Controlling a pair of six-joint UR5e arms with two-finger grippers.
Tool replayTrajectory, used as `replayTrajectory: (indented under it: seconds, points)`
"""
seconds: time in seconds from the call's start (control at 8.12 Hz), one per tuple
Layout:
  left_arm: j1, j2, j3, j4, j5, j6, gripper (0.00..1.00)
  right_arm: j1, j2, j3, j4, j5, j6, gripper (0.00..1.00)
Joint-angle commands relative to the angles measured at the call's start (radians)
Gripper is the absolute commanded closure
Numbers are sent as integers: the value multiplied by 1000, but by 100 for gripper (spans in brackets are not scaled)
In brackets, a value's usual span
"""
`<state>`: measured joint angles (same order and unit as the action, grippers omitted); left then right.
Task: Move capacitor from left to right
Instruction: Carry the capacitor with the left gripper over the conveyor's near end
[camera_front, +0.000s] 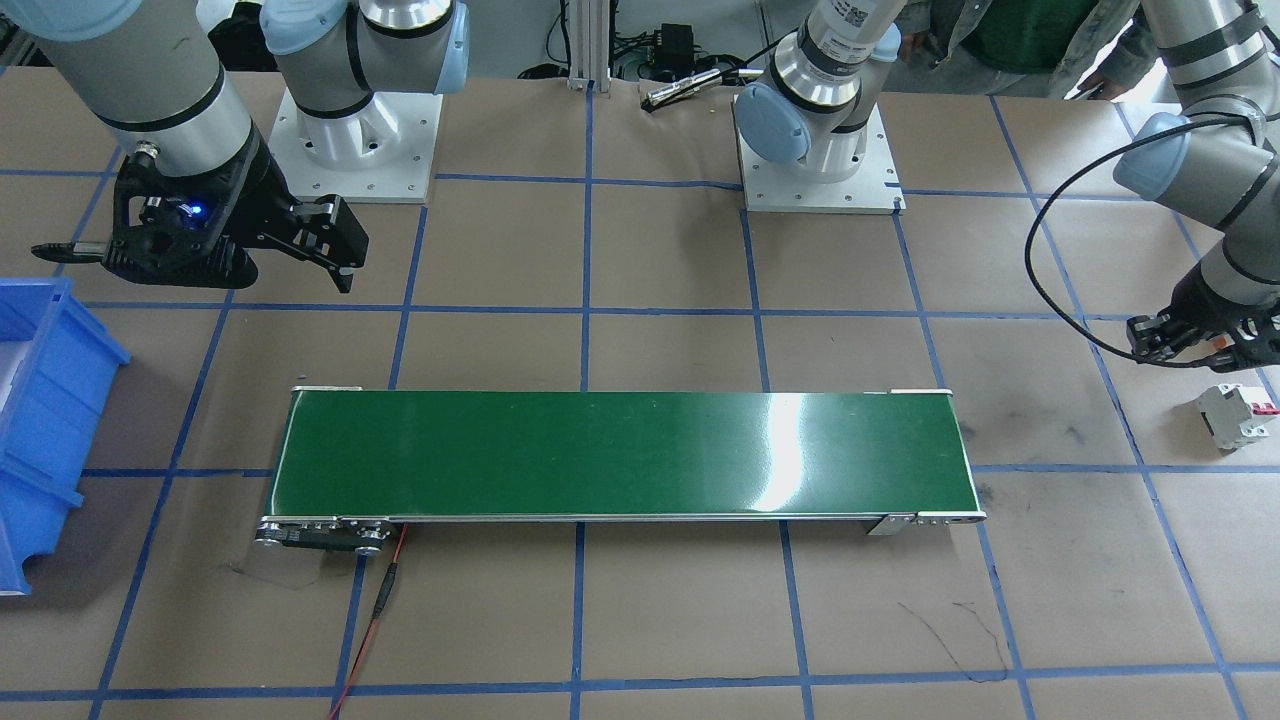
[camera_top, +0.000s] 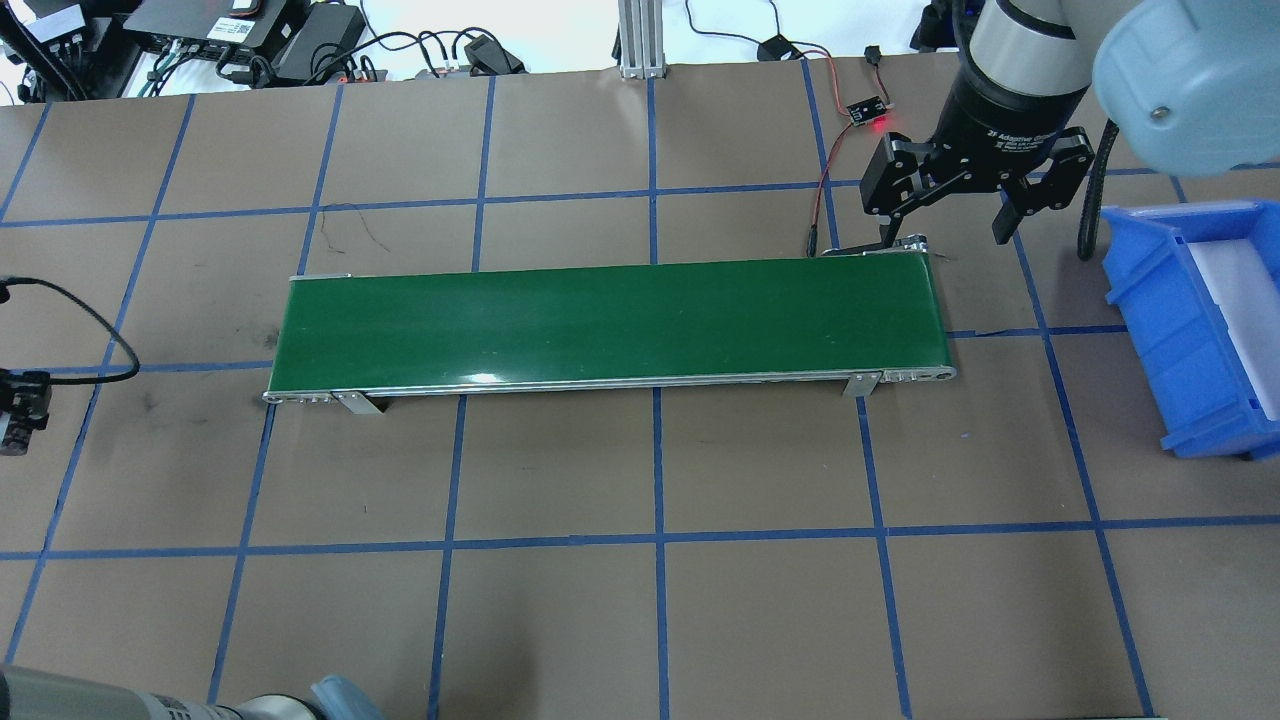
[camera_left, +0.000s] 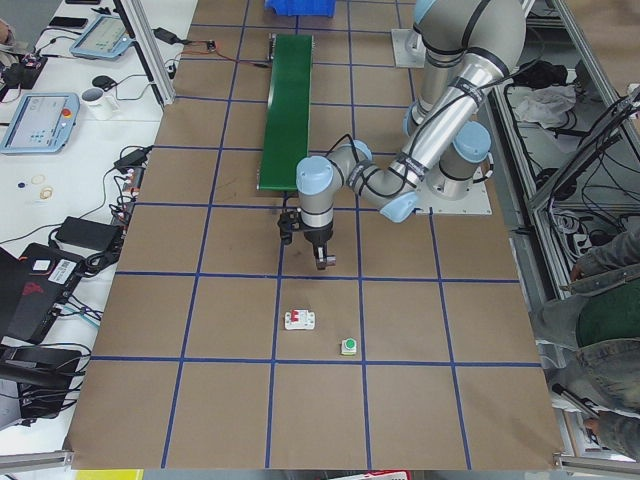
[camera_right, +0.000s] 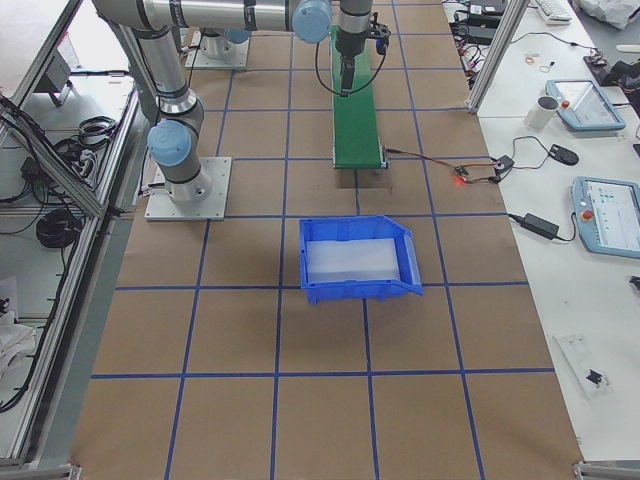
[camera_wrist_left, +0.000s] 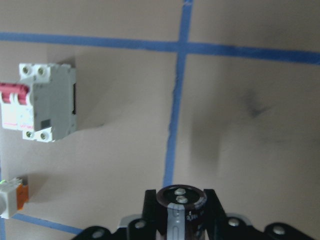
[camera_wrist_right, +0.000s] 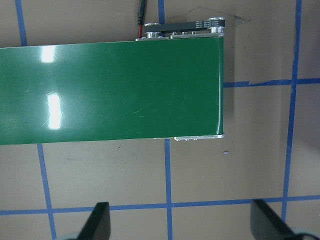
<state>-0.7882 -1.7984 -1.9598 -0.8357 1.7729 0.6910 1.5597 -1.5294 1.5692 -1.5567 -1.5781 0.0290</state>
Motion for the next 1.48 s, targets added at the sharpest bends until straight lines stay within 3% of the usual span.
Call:
replayTrajectory:
  seconds: [0.0,0.12,0.62,1.11,1.36]
  points:
    - [-225,77,-4,-63,16,-168,100,0,0,0,-3,0,-1,0]
    - [-279,88,-1,-101,64,-197,90,0,0,0,0,-2,0,0]
    - [-408,93,-1,-148,31,-333,89,0,0,0,-2,-2,-1,0]
    - [-545,93,13,-241,17,-312,86,0,0,0,-2,-2,-3,0]
    - [-592,91,35,-246,-84,-329,88,0,0,0,-2,-3,-4,0]
